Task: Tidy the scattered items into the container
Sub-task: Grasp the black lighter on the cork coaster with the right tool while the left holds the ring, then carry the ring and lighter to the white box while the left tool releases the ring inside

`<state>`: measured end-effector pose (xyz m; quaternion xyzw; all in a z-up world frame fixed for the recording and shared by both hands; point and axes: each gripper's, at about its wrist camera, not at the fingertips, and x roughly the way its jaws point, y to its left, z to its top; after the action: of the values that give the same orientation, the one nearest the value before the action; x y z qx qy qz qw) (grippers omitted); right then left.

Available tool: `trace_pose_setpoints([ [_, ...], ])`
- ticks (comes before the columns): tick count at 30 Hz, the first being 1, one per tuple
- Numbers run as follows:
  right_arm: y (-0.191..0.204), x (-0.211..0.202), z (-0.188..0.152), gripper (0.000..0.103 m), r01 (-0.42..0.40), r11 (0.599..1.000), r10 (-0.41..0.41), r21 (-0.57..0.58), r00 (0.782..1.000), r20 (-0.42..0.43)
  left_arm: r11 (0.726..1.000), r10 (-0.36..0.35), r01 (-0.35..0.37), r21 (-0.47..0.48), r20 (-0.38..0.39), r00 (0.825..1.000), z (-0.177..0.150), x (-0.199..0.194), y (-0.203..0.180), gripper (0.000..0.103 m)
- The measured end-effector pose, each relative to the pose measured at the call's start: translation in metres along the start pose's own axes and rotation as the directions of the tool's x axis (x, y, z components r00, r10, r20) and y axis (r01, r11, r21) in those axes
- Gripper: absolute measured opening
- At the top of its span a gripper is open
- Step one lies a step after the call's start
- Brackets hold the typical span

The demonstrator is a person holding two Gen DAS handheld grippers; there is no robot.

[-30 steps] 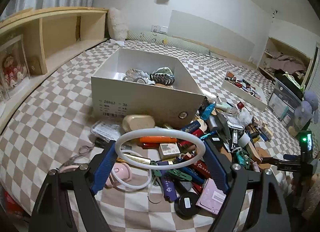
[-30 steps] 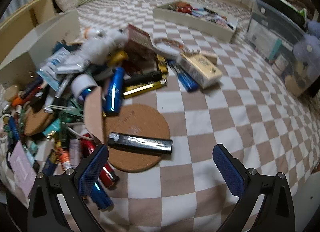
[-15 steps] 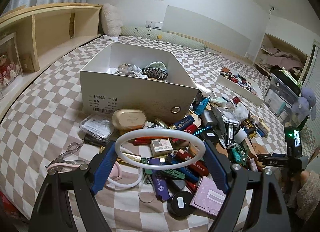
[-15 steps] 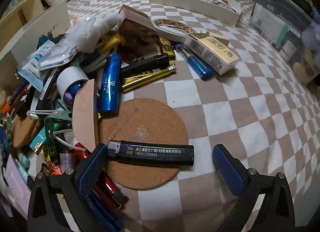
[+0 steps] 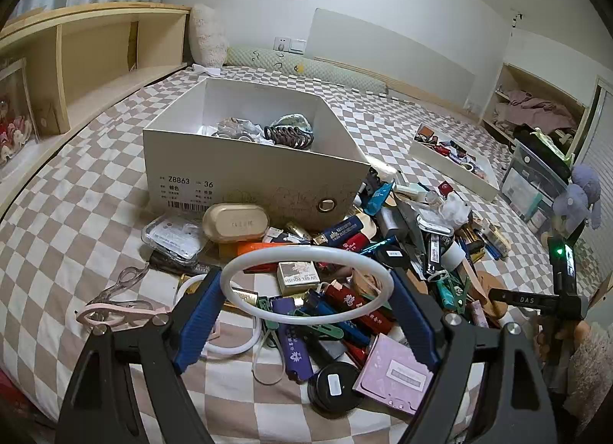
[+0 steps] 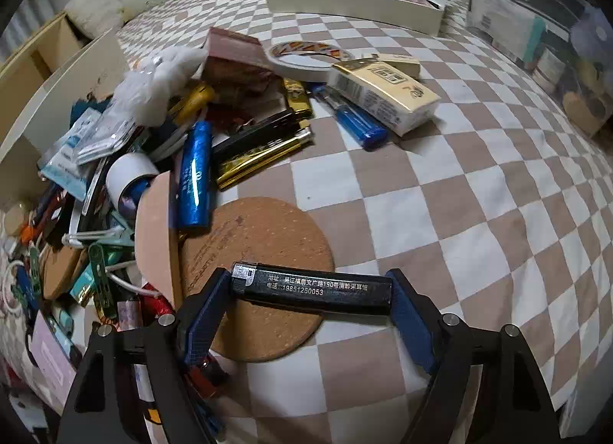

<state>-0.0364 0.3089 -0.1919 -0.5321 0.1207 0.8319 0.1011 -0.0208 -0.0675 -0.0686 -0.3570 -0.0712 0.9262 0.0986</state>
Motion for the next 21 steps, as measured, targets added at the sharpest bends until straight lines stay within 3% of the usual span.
trace_pose_setpoints([
  [12, 0.001, -0.014, -0.005, 0.081, -0.034, 0.999, 0.034, 0.019, 0.999, 0.021, 1.000, -0.001, 0.001, -0.005, 0.001, 1.000, -0.004, -0.004, 0.001, 0.085],
  [21, 0.020, -0.037, -0.014, 0.081, -0.148, 0.989, 0.149, -0.021, 0.988, 0.045, 1.000, 0.010, -0.010, -0.022, -0.001, 1.000, 0.001, -0.002, 0.002, 0.085],
])
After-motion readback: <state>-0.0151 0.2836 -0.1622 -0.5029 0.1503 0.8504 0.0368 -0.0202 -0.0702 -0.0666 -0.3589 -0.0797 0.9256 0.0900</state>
